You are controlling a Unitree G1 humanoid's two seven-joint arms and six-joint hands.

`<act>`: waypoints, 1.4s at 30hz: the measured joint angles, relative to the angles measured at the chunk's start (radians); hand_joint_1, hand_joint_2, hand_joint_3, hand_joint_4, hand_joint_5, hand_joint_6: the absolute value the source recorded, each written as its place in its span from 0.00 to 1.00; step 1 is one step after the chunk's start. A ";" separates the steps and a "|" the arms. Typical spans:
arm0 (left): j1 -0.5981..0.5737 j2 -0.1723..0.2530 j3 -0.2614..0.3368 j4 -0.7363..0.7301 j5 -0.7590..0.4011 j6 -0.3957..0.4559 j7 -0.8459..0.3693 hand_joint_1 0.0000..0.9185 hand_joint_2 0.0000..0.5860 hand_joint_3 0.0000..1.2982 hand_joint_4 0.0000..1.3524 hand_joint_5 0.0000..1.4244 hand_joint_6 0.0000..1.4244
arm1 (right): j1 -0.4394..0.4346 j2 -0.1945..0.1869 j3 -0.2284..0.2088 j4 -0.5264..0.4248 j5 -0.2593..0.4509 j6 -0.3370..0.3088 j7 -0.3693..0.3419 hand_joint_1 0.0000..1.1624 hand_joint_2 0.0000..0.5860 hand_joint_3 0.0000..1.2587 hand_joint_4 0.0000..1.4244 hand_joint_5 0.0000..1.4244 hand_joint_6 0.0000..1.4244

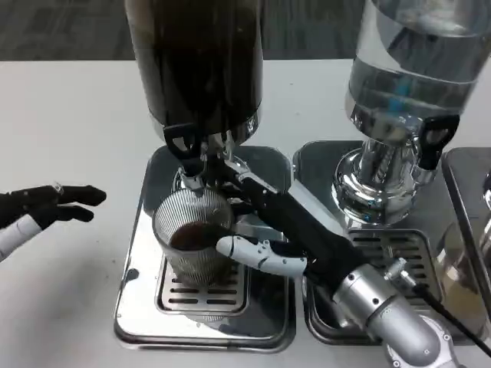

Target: Grasp the cup under the faucet to collect the drink, then remove the cup.

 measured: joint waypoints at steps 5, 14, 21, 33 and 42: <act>0.000 0.008 0.000 0.002 0.000 0.000 0.000 0.00 0.12 0.26 0.17 0.20 0.14 | -0.007 0.000 0.004 0.005 0.006 -0.007 0.012 0.40 0.37 0.06 0.05 0.09 0.14; 0.001 0.009 -0.003 0.010 0.000 0.000 0.000 0.00 0.14 0.26 0.17 0.20 0.14 | -0.009 -0.002 0.005 0.006 0.026 -0.021 0.044 0.41 0.36 0.05 0.05 0.10 0.14; 0.001 0.010 -0.008 0.013 0.001 0.000 0.000 0.00 0.15 0.26 0.17 0.19 0.14 | -0.022 -0.006 0.021 0.006 0.021 -0.021 0.064 0.46 0.34 0.03 0.03 0.10 0.14; 0.001 0.013 -0.027 0.015 0.001 0.000 0.000 0.00 0.16 0.25 0.17 0.19 0.15 | -0.043 -0.009 0.051 0.008 -0.048 -0.017 0.064 0.54 0.33 0.01 0.01 0.10 0.14; 0.002 0.017 -0.028 0.016 0.001 0.000 0.005 0.00 0.16 0.25 0.17 0.19 0.15 | -0.047 -0.006 0.055 0.012 -0.074 -0.005 0.051 0.56 0.33 0.00 0.00 0.10 0.15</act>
